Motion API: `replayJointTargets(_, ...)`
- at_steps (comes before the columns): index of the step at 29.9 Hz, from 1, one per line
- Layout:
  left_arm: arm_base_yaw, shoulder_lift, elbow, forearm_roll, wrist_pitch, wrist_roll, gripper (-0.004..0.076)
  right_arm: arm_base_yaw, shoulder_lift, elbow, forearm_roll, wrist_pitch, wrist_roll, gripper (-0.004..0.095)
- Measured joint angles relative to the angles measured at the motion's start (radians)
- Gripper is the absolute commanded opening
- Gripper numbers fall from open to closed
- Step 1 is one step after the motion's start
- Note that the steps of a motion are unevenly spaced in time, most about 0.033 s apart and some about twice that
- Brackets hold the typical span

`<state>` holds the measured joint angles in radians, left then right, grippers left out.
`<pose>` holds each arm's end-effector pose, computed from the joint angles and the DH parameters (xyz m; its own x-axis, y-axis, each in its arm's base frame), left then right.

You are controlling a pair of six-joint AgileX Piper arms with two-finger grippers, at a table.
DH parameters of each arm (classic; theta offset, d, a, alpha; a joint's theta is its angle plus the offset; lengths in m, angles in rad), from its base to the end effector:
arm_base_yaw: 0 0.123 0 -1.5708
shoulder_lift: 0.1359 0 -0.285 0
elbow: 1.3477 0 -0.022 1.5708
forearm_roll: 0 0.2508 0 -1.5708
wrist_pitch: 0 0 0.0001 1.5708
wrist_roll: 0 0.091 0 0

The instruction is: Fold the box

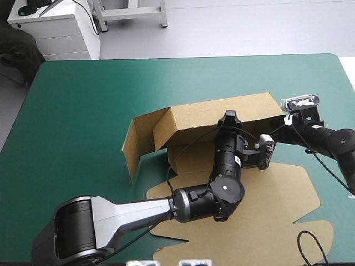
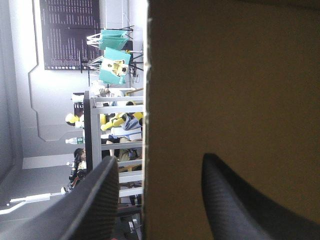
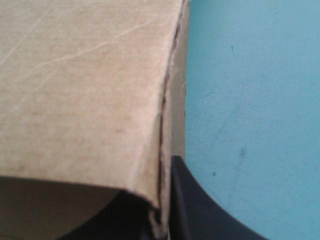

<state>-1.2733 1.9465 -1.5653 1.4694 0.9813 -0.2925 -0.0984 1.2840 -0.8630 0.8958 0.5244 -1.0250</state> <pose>0.1986 -0.3910 0.2979 0.2262 0.9694 -0.0955 0.2574 0.0351 0.9657 0.2686 0.0093 0.2906 -0.5715 -0.1278 -0.8106 -0.3324 0.9392 0.0863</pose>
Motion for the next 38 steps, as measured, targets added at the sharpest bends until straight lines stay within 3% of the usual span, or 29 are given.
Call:
replayJointTargets(10, -0.106, 0.0, 0.0, 0.099, 0.108, -0.004, 0.0359, 0.0, 0.0, 0.0, -0.007, -0.005, 0.021, 0.0)
replayJointTargets(12, -0.123, 0.0, 0.0, 0.104, 0.122, -0.004, 0.029, 0.0, 0.0, 0.0, -0.007, -0.005, 0.021, 0.0)
replayJointTargets(14, -0.143, -0.003, 0.0, 0.104, 0.127, -0.007, 0.0165, 0.0, 0.0, 0.0, -0.007, -0.007, 0.022, 0.0001)
replayJointTargets(16, -0.162, -0.014, 0.0, 0.104, 0.124, -0.007, -0.0011, 0.0, 0.0, 0.0, -0.008, -0.007, 0.024, 0.0001)
replayJointTargets(24, -0.184, -0.151, 0.0, 0.1, 0.09, -0.044, 0.0009, 0.0, 0.0, 0.0, -0.012, -0.011, 0.026, 0.0)
replayJointTargets(28, -0.16, -0.245, 0.0, 0.051, 0.023, -0.046, 0.0009, 0.0, 0.0, 0.0, -0.012, -0.011, 0.028, 0.0001)
replayJointTargets(38, 0.153, -0.481, 0.0, -0.194, -0.112, -0.051, 0.0009, 0.0, 0.0, -0.078, -0.102, 0.052, 0.142, 0.0001)
